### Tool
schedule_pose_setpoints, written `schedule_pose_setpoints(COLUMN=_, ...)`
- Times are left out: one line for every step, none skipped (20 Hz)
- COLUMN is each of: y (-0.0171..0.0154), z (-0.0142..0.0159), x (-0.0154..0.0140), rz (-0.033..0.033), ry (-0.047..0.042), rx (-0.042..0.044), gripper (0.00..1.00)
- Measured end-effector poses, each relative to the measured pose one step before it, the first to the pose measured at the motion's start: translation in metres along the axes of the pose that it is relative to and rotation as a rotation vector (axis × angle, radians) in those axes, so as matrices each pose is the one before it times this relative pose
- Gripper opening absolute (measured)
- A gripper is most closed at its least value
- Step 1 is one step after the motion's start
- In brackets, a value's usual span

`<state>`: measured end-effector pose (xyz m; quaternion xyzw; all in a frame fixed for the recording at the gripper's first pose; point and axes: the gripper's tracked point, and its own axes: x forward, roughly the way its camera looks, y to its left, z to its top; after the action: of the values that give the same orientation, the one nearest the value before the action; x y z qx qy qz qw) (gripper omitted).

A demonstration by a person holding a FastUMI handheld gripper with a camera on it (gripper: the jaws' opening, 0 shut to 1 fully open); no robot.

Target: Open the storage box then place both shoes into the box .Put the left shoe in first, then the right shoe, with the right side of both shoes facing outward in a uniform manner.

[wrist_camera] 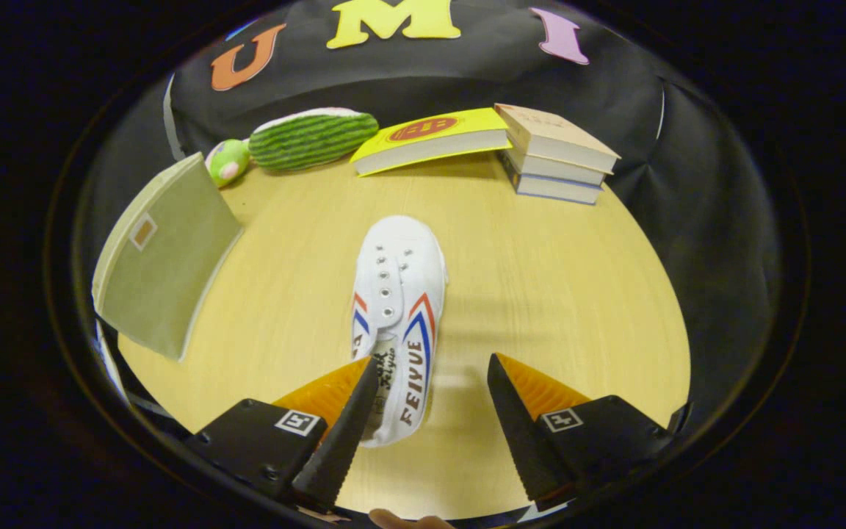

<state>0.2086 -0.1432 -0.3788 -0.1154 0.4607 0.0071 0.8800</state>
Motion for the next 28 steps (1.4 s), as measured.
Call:
schedule_pose_setpoints(y=0.00572, z=-0.00573, x=0.00606, rz=0.01317, ry=0.02612, rx=-0.00592, gripper=0.92)
schedule_pose_setpoints(y=0.00779, z=-0.00251, x=0.00558, rz=0.02209, ry=0.01729, rx=0.00146, gripper=0.82)
schedule_pose_setpoints(y=0.00050, z=-0.00069, x=0.00149, rz=-0.00525, ry=0.00691, rx=-0.01254, gripper=0.76)
schedule_pose_setpoints(y=-0.00611, z=0.00412, x=0.00240, rz=-0.03802, ry=-0.02122, rx=-0.02257, gripper=0.67)
schedule_pose_setpoints(y=0.00400, z=0.00338, x=0.00450, rz=0.00581, ry=-0.01919, rx=-0.02128, gripper=0.66)
schedule_pose_setpoints(y=0.00071, z=0.00311, x=0.00421, rz=0.00066, ry=-0.02196, rx=-0.00245, gripper=0.59)
schedule_pose_setpoints(y=0.00653, z=0.00125, x=0.00162, rz=0.02984, ry=-0.00930, rx=0.02996, gripper=0.52)
schedule_pose_setpoints(y=0.00199, z=0.00011, x=0.00139, rz=0.00582, ry=-0.00987, rx=0.05612, gripper=0.45)
schedule_pose_setpoints(y=-0.00212, z=0.00073, x=-0.00241, rz=0.00633, ry=-0.01080, rx=0.03655, gripper=0.30)
schedule_pose_setpoints(y=-0.00829, z=0.00210, x=0.00045, rz=0.00147, ry=-0.00772, rx=0.05829, gripper=0.22)
schedule_pose_setpoints(y=0.00378, z=-0.00070, x=0.00120, rz=0.02592, ry=-0.01411, rx=0.06564, gripper=0.13)
schedule_pose_setpoints(y=0.00316, z=0.00053, x=0.00063, rz=0.03747, ry=-0.00820, rx=0.04952, gripper=0.06)
schedule_pose_setpoints(y=-0.00004, z=-0.00206, x=-0.00093, rz=0.02989, ry=0.00589, rx=0.03469, gripper=0.06)
schedule_pose_setpoints(y=0.00348, z=-0.00099, x=-0.00309, rz=0.03449, ry=0.00183, rx=0.03954, gripper=0.06)
schedule_pose_setpoints(y=0.00179, z=0.00111, x=-0.00290, rz=0.01826, ry=0.00039, rx=0.03171, gripper=0.06)
schedule_pose_setpoints(y=0.00156, z=0.00065, x=-0.00291, rz=0.01270, ry=0.00158, rx=0.02361, gripper=0.06)
schedule_pose_setpoints(y=0.00529, z=0.00208, x=-0.00522, rz=0.02136, ry=-0.00229, rx=0.02144, gripper=0.06)
schedule_pose_setpoints(y=0.00665, z=0.00059, x=-0.00490, rz=0.02857, ry=0.00292, rx=0.01772, gripper=0.06)
schedule_pose_setpoints(y=0.01149, z=-0.00017, x=-0.00626, rz=0.04500, ry=0.00209, rx=0.01223, gripper=0.06)
schedule_pose_setpoints(y=0.01147, z=0.00035, x=-0.00613, rz=0.04151, ry=0.00071, rx=0.01239, gripper=0.06)
schedule_pose_setpoints(y=0.00885, z=0.00289, x=-0.00560, rz=0.03447, ry=-0.00608, rx=0.02603, gripper=0.06)
schedule_pose_setpoints(y=0.01151, z=0.00203, x=-0.00604, rz=0.02536, ry=-0.00296, rx=0.00711, gripper=0.05)
schedule_pose_setpoints(y=0.00981, z=0.00126, x=-0.00783, rz=0.00955, ry=-0.00552, rx=0.00308, gripper=0.05)
schedule_pose_setpoints(y=0.00900, z=0.00234, x=-0.00658, rz=-0.00249, ry=-0.01015, rx=-0.00514, gripper=0.05)
schedule_pose_setpoints(y=0.00932, z=0.00284, x=-0.00692, rz=-0.00515, ry=-0.01288, rx=-0.00278, gripper=0.06)
schedule_pose_setpoints(y=0.00993, z=0.00377, x=-0.00639, rz=-0.00277, ry=-0.01327, rx=0.00333, gripper=0.05)
schedule_pose_setpoints(y=0.01356, z=0.00379, x=-0.00689, rz=0.00613, ry=-0.01612, rx=0.00223, gripper=0.06)
schedule_pose_setpoints(y=0.01431, z=0.00344, x=-0.00566, rz=0.00935, ry=-0.00993, rx=-0.00151, gripper=0.06)
